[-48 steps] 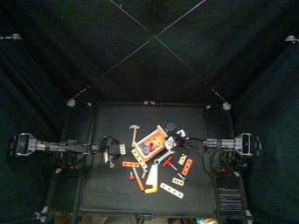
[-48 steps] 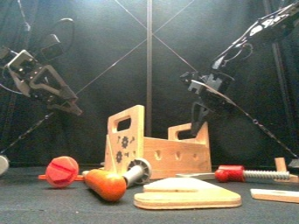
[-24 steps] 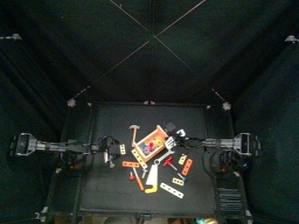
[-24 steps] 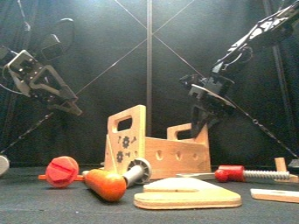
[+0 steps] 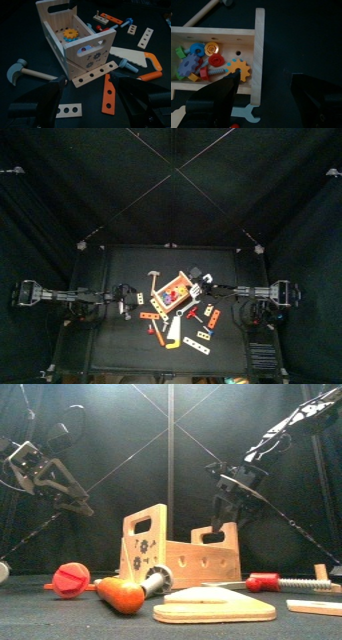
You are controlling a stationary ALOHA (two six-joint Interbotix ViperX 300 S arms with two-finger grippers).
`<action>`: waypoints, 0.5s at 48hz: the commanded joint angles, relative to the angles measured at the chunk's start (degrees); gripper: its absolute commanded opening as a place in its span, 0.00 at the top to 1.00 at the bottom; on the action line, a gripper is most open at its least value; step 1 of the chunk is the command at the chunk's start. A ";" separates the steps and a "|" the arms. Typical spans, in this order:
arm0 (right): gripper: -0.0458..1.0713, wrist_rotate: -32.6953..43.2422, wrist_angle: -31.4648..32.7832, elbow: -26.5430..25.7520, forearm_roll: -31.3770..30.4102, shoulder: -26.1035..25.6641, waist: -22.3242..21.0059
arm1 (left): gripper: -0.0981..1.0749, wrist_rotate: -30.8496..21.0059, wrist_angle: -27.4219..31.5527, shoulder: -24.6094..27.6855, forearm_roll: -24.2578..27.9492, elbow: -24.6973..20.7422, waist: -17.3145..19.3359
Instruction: Release toolbox
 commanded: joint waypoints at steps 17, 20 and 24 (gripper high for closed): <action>0.07 0.09 -0.18 -0.44 -9.58 -4.22 1.32 | 0.04 0.00 0.88 0.09 -1.23 0.00 -0.09; 0.07 0.09 -0.18 -0.44 -9.58 -4.83 1.32 | 0.04 0.00 1.49 0.00 -1.49 -0.09 -0.09; 0.07 0.09 -0.18 -0.26 -9.67 -6.15 1.32 | 0.04 -0.09 2.46 0.00 -2.29 -0.18 0.26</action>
